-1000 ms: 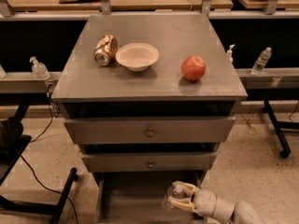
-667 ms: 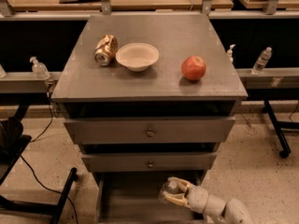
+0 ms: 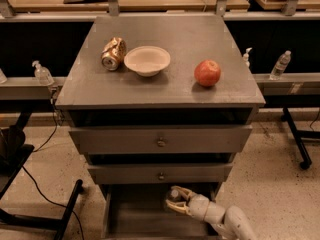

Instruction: Place water bottle into bottom drawer

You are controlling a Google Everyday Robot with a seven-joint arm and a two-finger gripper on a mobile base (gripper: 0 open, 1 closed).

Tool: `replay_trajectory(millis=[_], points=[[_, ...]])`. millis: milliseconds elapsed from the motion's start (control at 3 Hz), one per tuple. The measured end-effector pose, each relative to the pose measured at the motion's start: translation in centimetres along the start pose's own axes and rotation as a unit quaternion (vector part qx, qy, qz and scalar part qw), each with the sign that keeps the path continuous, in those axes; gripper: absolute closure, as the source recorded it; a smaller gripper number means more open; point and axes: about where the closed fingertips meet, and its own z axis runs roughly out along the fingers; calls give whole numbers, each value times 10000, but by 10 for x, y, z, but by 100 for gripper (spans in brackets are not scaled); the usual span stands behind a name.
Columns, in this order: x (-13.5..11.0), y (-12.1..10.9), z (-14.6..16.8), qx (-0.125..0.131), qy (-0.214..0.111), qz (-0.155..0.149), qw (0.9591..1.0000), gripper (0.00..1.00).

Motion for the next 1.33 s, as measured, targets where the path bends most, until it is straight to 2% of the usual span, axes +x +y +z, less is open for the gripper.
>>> replay_trajectory(millis=[333,667,1333], points=[[18,-1,11,-136,119,135,9997,100],[26,1,7,-173,191,196,9995,100],[32,17,-7,-267,310,305,9987,100]])
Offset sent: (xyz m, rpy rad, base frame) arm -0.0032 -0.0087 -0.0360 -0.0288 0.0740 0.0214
